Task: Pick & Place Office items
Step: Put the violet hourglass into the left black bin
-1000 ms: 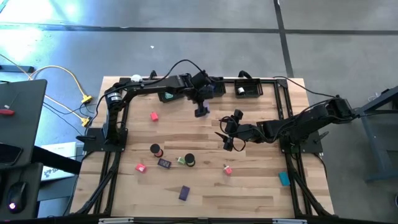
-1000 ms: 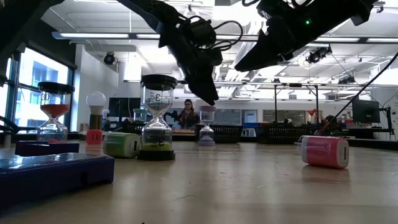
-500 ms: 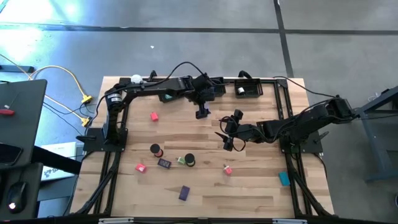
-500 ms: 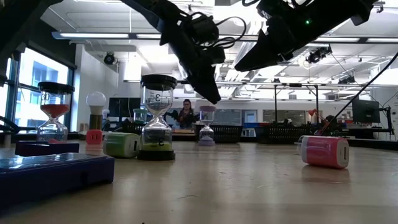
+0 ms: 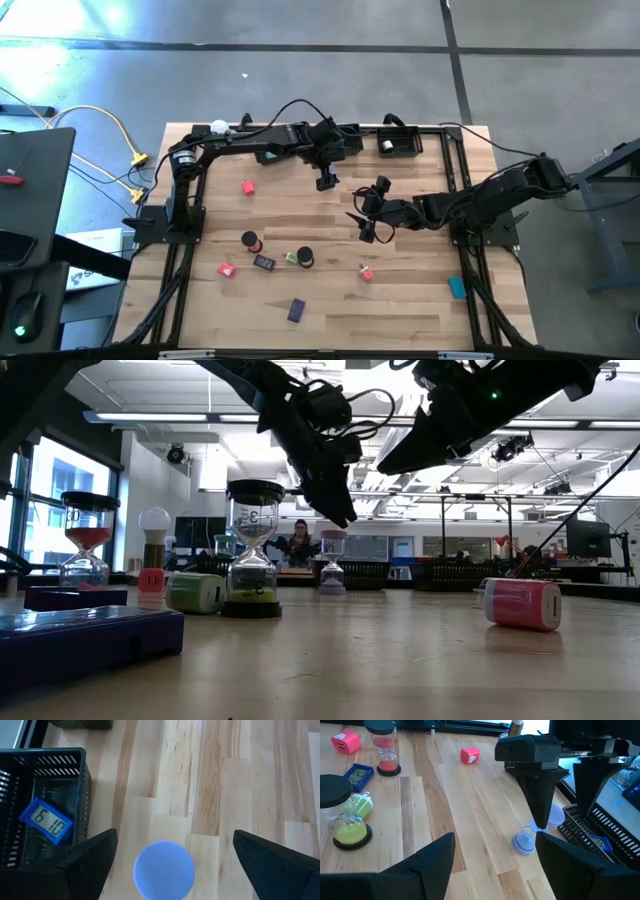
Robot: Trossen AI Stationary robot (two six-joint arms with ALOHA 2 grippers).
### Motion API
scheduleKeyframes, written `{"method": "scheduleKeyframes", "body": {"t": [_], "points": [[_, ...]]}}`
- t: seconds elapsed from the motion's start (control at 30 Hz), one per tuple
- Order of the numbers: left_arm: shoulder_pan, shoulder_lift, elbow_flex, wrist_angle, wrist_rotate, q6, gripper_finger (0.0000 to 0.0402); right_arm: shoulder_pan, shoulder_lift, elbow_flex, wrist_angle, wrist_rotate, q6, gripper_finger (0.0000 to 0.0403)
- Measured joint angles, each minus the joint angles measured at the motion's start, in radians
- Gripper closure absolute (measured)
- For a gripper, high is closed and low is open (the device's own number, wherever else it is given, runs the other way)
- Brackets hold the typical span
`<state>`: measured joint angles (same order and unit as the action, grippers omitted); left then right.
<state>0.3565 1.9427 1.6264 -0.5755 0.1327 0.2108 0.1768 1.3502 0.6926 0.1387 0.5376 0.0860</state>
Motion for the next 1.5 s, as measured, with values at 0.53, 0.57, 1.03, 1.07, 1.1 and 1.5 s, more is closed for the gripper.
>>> {"method": "scheduleKeyframes", "body": {"t": [0.53,0.57,1.03,1.07,1.1,1.5], "points": [[0.025,0.0,0.0,-0.036,0.026,0.035,0.0012,0.0,0.0,0.0,0.015,-0.018,0.0,0.0137],[0.029,0.0,0.0,-0.038,0.04,0.035,0.0012,0.0,0.0,0.0,0.015,-0.017,0.0,0.0137],[0.043,0.0,0.0,-0.041,0.081,0.035,0.0012,0.0,0.0,0.0,0.008,-0.016,-0.001,0.0137],[0.043,0.001,-0.001,-0.048,0.081,0.035,0.0012,0.0,0.0,0.0,0.008,-0.016,-0.001,0.0137],[0.043,0.006,-0.001,-0.051,0.081,0.039,0.0012,0.0,0.0,0.0,0.008,-0.017,-0.002,0.0137],[0.043,0.048,-0.003,-0.046,0.073,0.054,0.0012,0.0,0.0,0.0,-0.001,-0.017,-0.003,0.0137]]}}
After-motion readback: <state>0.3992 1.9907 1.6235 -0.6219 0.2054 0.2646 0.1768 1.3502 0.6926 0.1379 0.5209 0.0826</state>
